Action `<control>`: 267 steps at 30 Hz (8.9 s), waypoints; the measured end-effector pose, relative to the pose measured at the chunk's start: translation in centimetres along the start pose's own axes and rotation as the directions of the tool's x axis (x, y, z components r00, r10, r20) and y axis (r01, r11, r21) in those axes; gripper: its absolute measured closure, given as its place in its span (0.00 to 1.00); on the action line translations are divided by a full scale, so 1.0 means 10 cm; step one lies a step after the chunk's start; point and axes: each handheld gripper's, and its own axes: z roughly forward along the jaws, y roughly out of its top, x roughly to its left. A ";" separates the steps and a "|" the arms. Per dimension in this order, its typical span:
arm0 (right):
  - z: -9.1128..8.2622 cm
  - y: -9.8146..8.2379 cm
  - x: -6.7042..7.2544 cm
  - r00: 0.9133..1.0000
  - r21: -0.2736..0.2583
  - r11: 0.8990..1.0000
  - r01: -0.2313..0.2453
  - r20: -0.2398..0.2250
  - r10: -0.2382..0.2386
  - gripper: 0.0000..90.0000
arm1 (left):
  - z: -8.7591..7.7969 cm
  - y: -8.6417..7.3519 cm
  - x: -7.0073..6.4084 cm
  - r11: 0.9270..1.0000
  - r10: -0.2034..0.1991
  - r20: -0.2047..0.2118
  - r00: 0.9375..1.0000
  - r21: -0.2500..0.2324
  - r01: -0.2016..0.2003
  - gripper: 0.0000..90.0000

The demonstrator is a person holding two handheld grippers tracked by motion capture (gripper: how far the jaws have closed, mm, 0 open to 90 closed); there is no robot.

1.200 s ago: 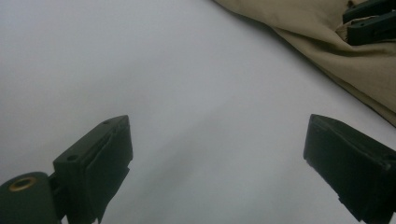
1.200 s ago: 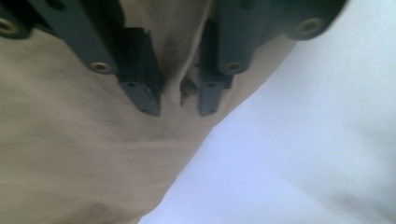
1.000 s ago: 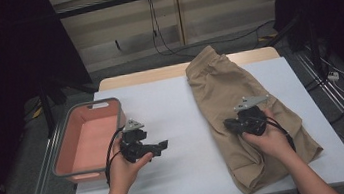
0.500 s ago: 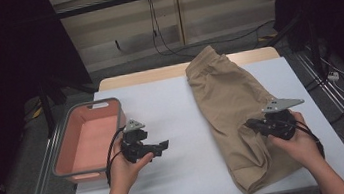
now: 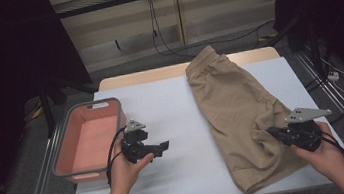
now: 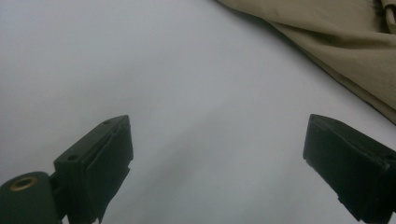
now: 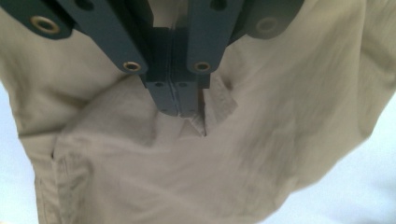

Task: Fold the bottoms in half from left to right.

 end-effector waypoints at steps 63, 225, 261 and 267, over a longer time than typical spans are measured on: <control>-0.14 -0.24 -0.54 0.985 0.047 0.992 -0.119 0.133 0.112 1.00 | 0.00 0.00 0.03 1.000 0.004 -0.010 1.000 0.003 -0.004 0.09; 1.81 0.94 0.44 0.999 0.085 0.996 0.030 0.037 -0.033 0.94 | 0.06 -0.01 0.05 1.000 0.018 0.005 1.000 0.024 -0.018 0.10; 1.83 1.02 0.79 0.994 0.032 0.994 0.105 -0.024 -0.104 0.50 | 0.05 -0.02 0.06 1.000 0.014 -0.004 1.000 0.025 -0.014 0.10; 1.89 0.97 0.71 0.998 0.054 0.996 0.069 0.004 -0.069 0.48 | 0.05 -0.02 0.06 1.000 0.015 -0.005 1.000 0.024 -0.015 0.10</control>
